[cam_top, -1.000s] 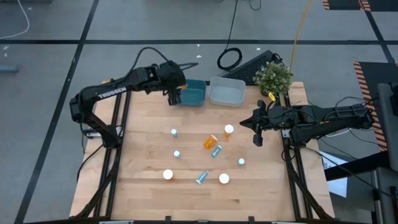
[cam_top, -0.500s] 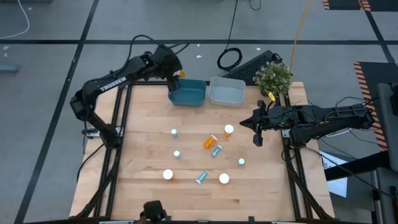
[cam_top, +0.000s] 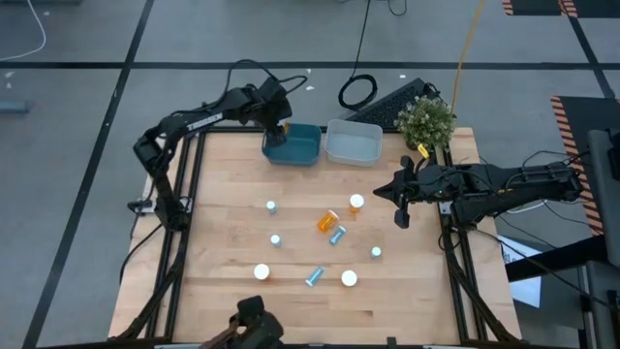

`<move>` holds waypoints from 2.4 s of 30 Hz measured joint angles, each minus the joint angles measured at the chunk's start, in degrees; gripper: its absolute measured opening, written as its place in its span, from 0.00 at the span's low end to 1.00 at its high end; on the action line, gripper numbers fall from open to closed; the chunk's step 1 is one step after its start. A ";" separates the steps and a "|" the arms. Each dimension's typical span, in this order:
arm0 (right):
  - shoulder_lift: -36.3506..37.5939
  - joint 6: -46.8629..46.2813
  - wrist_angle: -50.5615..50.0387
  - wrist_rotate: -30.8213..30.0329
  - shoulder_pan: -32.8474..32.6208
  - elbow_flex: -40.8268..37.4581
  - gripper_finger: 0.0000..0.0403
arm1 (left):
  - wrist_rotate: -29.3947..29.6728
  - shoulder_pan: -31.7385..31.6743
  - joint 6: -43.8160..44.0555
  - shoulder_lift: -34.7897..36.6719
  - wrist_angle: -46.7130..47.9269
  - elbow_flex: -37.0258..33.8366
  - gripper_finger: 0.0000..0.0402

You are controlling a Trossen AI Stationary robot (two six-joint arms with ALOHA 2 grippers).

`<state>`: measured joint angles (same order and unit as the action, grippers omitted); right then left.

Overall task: Pick and place medicine bottles into bin by pill shape (circle, oval)
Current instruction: Put the orange pill bottle into the blue bin

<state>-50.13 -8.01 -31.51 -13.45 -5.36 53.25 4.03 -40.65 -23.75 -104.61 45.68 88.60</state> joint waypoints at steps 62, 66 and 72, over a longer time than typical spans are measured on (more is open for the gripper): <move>-1.18 -0.34 -0.02 0.01 -0.01 -0.02 0.00 | 6.64 8.40 7.84 5.15 -2.85 -0.07 0.70; -2.69 -1.94 -0.68 0.01 0.01 -0.02 0.00 | 6.49 12.54 9.73 7.56 -2.32 -0.04 0.70; -5.14 -3.95 1.14 0.01 -0.01 -2.22 0.00 | 6.47 19.00 13.65 8.22 -1.90 0.00 0.70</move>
<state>-55.27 -11.96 -30.36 -13.43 -5.37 51.04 10.50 -21.65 -10.11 -96.38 43.77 88.60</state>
